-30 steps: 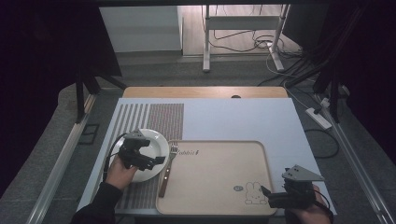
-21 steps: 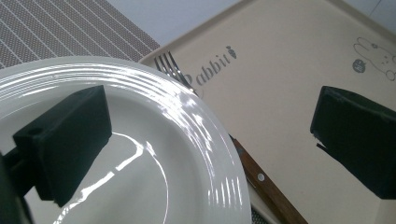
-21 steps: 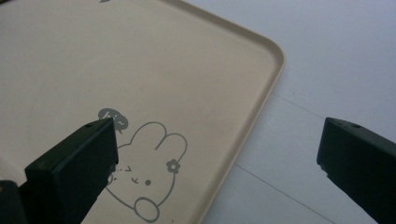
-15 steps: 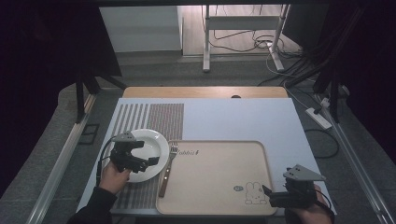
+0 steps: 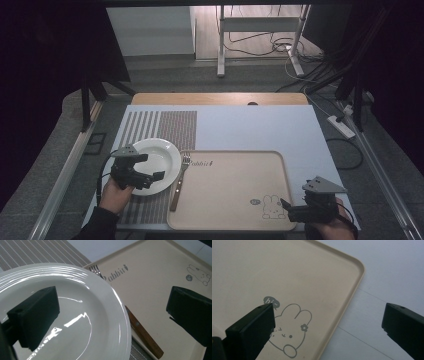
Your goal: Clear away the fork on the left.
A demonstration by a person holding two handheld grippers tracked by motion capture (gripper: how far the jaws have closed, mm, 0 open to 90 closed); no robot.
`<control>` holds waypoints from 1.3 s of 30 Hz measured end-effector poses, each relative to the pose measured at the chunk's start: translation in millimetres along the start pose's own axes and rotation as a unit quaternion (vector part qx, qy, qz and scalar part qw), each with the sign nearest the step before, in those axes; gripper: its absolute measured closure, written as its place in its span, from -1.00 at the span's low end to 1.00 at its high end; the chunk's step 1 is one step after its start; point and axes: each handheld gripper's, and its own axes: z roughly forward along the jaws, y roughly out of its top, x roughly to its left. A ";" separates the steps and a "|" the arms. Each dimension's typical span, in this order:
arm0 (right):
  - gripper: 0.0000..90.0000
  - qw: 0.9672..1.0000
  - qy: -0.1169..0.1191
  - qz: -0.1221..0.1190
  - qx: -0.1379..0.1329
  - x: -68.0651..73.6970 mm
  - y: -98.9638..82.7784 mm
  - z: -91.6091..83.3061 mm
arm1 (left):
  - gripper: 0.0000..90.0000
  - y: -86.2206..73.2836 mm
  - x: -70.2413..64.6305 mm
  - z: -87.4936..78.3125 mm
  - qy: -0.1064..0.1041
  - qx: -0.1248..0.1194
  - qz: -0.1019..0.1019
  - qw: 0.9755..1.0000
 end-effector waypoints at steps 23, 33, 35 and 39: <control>-1.00 1.000 0.002 -0.003 0.002 0.1 0.2 1.0 | -1.00 -19.7 1.6 -16.8 0.011 0.004 -0.014 1.000; -1.00 1.000 0.002 -0.003 0.002 0.2 0.2 1.0 | -1.00 -32.5 3.2 -28.8 0.017 0.003 -0.024 1.000; -1.00 1.000 0.001 -0.003 0.002 0.2 0.2 1.0 | -1.00 -35.4 3.3 -31.7 0.017 0.001 -0.027 0.999; -1.00 1.000 0.001 -0.003 0.004 0.4 0.3 1.1 | -1.00 -40.8 3.4 -35.9 0.017 -0.001 -0.032 0.999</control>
